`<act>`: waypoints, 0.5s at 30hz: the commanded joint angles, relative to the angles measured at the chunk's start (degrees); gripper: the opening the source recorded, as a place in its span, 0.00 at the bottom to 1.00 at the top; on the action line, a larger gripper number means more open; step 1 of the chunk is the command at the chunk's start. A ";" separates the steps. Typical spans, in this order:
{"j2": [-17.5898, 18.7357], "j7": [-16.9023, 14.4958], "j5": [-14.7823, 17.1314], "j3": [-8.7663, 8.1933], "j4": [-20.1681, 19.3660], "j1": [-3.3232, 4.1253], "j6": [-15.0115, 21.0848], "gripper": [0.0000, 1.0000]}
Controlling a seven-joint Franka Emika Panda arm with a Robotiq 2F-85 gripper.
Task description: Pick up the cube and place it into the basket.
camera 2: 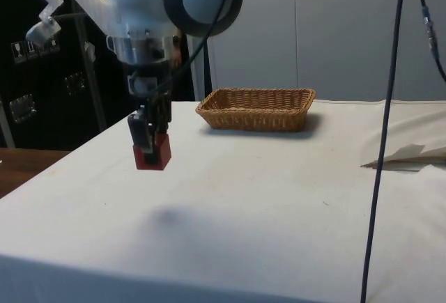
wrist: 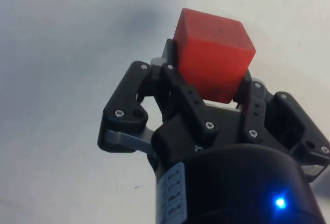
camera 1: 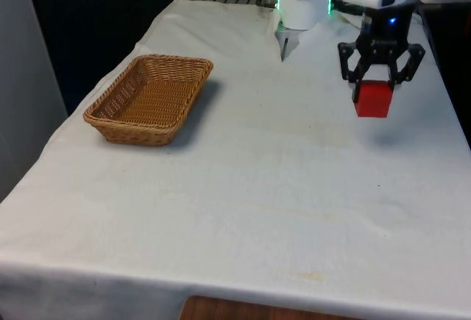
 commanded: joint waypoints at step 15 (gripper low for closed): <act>-4.30 -3.27 0.69 -1.55 -1.15 -1.32 -2.92 0.01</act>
